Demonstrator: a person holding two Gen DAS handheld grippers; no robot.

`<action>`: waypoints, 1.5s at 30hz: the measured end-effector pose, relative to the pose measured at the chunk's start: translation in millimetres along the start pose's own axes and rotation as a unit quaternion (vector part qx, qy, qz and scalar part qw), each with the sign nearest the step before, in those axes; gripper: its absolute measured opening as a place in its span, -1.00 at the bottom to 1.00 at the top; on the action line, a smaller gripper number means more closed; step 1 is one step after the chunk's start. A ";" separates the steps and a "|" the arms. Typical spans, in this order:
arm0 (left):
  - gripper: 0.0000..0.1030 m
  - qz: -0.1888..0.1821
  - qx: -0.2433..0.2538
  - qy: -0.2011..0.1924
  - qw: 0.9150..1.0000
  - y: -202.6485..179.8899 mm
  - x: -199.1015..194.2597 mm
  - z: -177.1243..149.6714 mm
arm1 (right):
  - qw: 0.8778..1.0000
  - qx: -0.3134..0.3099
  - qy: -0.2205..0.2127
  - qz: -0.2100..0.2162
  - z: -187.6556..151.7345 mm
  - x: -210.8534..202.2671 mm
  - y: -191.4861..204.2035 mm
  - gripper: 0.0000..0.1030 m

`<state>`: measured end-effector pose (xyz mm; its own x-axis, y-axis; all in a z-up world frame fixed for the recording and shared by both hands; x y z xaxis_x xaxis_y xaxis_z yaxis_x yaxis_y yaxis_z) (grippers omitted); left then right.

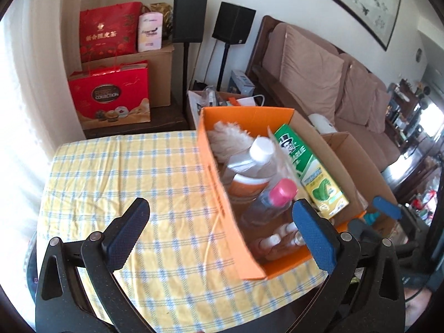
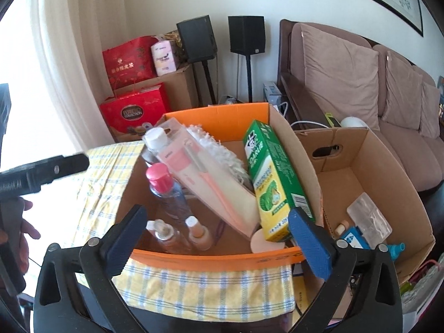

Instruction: Organize objects

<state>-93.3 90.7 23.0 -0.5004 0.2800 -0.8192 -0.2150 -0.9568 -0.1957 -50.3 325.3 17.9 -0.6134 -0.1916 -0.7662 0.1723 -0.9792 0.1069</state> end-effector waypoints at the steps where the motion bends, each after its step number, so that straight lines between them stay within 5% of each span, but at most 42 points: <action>1: 1.00 0.002 0.000 -0.001 1.000 2.0 -1.7 -3.2 | 1.000 0.000 0.000 0.001 0.4 -0.6 2.2 0.99; 24: 1.00 0.047 -0.020 -0.032 0.998 39.5 -43.6 -69.3 | 0.999 -0.023 -0.022 0.005 -25.4 -16.2 64.8 0.99; 39: 0.99 0.148 -0.035 -0.074 0.986 51.3 -63.1 -116.5 | 0.999 -0.028 -0.030 0.015 -55.6 -31.5 81.7 0.99; 45: 1.00 0.144 -0.050 -0.055 0.987 54.9 -69.7 -135.1 | 0.999 -0.036 -0.034 0.008 -64.3 -33.9 87.4 0.99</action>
<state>43.1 8.1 -3.4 -0.6175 -0.0024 -0.7865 0.0300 -0.9993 -0.0205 35.1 250.6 12.6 -0.6613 -0.2135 -0.7191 0.2355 -0.9693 0.0713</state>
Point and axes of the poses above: each gripper's, at about its wrist camera, not at the fingertips, and x roughly the way its jaws point, y to its left, z to its top, the point moved 2 cm from there along x, roughly the way its jaws point, and after that the axes turned 8 degrees about y, right-handed, at the moved point
